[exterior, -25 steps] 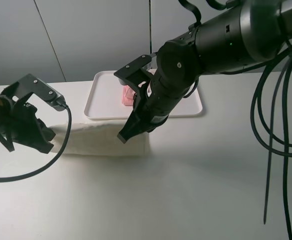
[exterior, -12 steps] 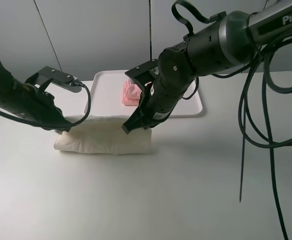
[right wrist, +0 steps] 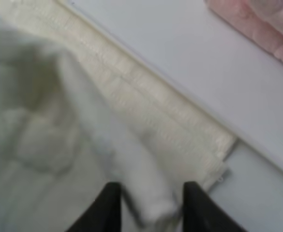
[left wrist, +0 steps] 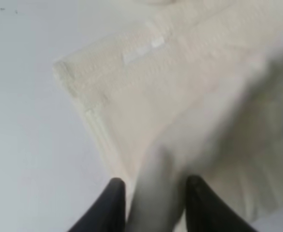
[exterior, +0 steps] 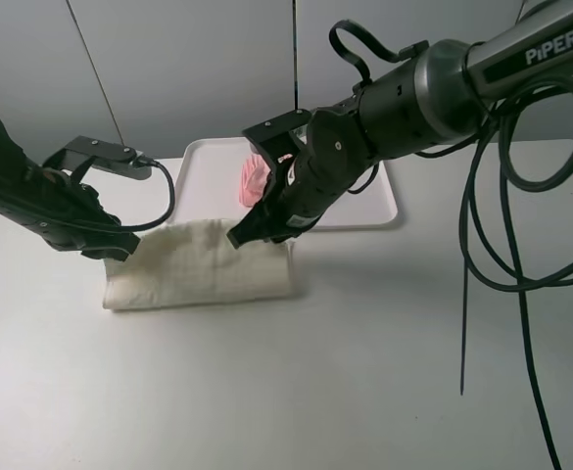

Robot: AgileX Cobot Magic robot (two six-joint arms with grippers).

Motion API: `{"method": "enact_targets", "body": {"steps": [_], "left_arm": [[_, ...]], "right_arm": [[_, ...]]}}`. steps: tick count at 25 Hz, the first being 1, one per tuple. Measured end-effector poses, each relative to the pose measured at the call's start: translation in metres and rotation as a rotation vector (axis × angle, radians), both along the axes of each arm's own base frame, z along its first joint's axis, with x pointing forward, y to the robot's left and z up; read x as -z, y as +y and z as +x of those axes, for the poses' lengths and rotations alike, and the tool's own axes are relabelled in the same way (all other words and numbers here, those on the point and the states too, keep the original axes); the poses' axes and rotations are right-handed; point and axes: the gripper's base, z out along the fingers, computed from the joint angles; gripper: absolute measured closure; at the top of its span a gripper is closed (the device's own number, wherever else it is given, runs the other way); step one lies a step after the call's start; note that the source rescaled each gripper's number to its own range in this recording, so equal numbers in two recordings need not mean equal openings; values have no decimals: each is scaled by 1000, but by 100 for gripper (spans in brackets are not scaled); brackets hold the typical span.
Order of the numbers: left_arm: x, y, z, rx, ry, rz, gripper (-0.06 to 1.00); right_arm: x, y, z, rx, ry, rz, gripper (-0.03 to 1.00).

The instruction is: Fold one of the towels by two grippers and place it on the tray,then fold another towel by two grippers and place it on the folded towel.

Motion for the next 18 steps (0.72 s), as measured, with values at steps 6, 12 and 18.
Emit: {"method": "enact_targets", "body": {"steps": [6,12,18], "left_arm": [[0,4,1,-93,5,3,11],[-3,6,5,-188,72,-10,5],[5,31,24,-361,309,20,4]], "right_arm": [[0,-1,0,2,12,-11,-1],[-16,-4,11,55,103,-60,-3],[-33,-3,19,59,137,-74,-3]]}}
